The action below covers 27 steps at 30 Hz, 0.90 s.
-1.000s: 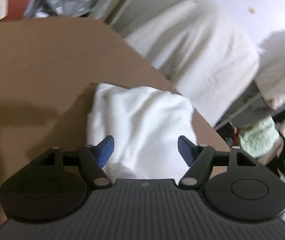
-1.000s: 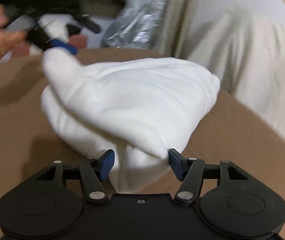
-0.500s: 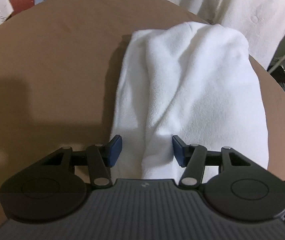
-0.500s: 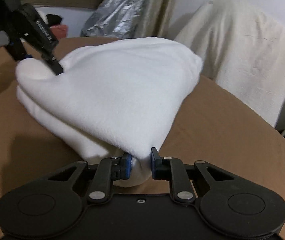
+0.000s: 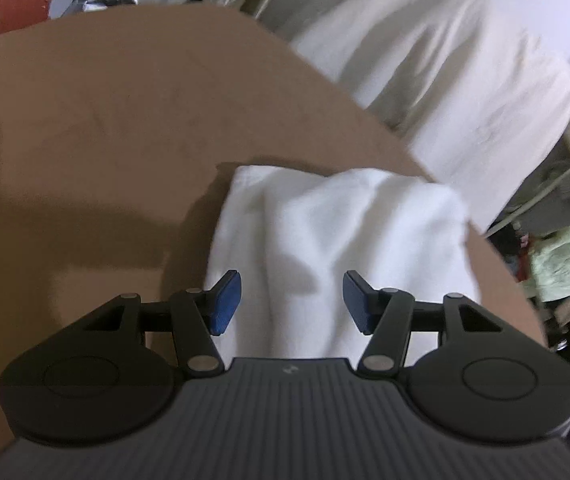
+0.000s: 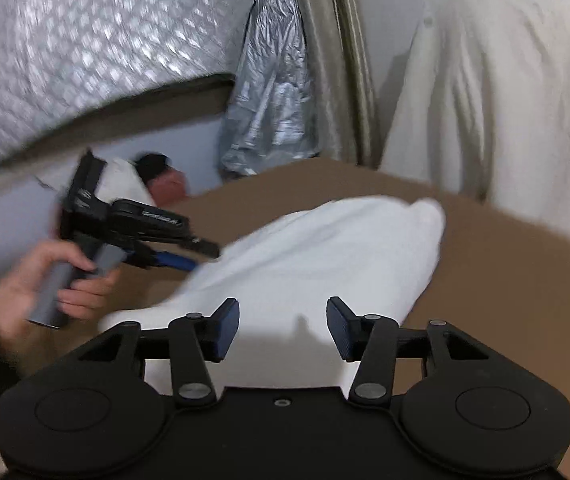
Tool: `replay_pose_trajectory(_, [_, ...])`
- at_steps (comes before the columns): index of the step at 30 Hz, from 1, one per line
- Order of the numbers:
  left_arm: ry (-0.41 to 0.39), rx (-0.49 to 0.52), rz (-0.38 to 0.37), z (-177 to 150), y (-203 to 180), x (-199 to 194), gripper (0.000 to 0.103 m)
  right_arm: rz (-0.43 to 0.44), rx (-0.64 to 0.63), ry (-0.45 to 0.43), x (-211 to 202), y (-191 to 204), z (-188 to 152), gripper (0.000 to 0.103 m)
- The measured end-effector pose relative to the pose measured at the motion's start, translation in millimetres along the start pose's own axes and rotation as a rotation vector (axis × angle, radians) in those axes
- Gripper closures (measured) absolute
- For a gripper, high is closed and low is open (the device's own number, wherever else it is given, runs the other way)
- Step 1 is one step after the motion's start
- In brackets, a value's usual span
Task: Fold clothes
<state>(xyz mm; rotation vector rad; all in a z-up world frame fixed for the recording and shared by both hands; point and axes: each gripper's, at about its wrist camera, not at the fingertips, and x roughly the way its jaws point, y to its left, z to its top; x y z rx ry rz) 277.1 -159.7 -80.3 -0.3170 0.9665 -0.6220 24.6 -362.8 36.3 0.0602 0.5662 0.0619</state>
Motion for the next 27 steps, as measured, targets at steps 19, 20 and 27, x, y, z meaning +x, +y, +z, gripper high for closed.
replay_pose_trajectory(19, [-0.06, 0.09, 0.336, 15.5, -7.6, 26.2, 0.102, -0.095, -0.026, 0.097, 43.9, 28.4, -75.3, 0.041])
replay_pose_trajectory(20, [-0.079, 0.069, 0.315, 17.1, -6.9, 16.2, 0.1, -0.088, 0.015, 0.098, 40.6, 24.9, -77.7, 0.036])
replay_pose_trajectory(27, [-0.089, -0.116, 0.255, -12.8, -1.9, -31.5, 0.046, -0.036, 0.302, 0.109, 17.5, 0.3, -94.7, 0.026])
